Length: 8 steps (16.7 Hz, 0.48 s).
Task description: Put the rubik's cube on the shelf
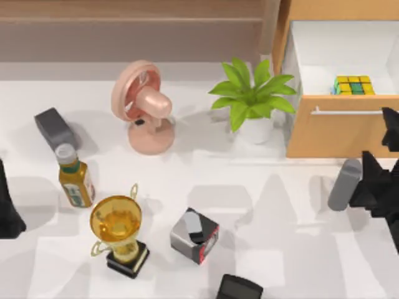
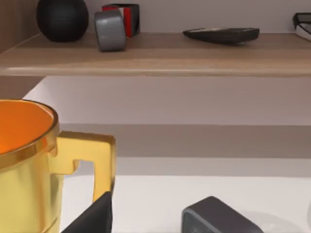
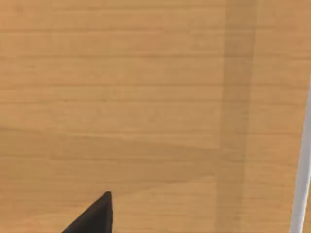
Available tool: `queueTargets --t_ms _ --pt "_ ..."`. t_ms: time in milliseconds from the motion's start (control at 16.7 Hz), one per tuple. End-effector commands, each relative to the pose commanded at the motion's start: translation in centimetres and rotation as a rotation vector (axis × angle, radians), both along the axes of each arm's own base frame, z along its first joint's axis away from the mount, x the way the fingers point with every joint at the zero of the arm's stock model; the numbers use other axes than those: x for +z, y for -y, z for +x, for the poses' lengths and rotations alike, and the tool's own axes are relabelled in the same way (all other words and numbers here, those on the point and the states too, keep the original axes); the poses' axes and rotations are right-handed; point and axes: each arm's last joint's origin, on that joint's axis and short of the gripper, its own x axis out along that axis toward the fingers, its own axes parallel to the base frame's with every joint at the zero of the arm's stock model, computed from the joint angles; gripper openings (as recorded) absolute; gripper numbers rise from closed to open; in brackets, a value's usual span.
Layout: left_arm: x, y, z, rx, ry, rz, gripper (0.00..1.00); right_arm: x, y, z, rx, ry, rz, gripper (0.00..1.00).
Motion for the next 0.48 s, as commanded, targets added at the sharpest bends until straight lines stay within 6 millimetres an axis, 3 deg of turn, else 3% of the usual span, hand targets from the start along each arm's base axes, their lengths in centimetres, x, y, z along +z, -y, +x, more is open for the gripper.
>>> queueTargets --t_ms 240,480 --pt "0.0 0.0 0.0 0.0 0.0 0.0 1.0 2.7 -3.4 1.0 0.171 0.03 0.181 1.0" --pt "0.0 0.0 0.0 0.0 0.0 0.0 1.0 6.8 -7.3 3.3 0.316 -0.026 0.405 1.0"
